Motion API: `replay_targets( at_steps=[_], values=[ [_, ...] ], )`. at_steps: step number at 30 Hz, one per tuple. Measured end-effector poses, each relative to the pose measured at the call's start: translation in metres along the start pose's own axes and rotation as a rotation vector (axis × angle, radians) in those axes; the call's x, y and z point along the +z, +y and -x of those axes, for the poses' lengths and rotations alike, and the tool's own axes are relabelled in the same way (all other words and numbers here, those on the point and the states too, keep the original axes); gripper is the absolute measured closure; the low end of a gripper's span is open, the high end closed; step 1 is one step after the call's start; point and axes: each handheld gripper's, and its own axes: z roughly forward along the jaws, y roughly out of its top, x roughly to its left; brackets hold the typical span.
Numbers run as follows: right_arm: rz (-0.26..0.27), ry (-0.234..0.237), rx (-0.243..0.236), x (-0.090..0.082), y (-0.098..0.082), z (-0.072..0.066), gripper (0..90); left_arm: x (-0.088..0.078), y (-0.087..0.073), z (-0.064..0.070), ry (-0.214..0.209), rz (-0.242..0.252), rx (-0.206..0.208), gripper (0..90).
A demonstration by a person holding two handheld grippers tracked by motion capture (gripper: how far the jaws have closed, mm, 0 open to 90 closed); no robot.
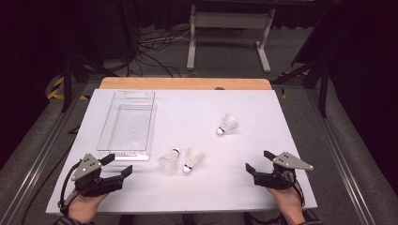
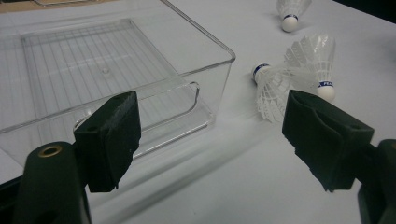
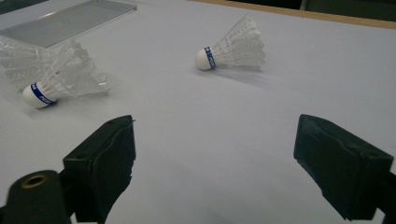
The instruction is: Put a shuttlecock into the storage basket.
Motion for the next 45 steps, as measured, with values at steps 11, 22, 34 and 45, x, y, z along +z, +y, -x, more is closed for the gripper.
replay_targets(
  at_steps=[11,22,34,45],
  values=[
    [0.0,0.001,-0.006,0.0,0.0,0.0,13.4,0.004,0.005,0.007,-0.021,0.006,0.002,20.8],
    [-0.003,0.004,-0.007,0.001,0.0,0.0,13.4,0.008,0.011,0.014,-0.045,0.013,0.007,20.9],
    [-0.013,0.009,-0.009,0.002,0.0,-0.001,13.5,0.019,0.017,0.026,-0.076,-0.005,0.027,21.1],
    [-0.018,0.011,-0.007,0.003,-0.001,-0.001,13.4,0.03,0.019,0.034,-0.104,-0.032,0.052,21.1]
  ],
)
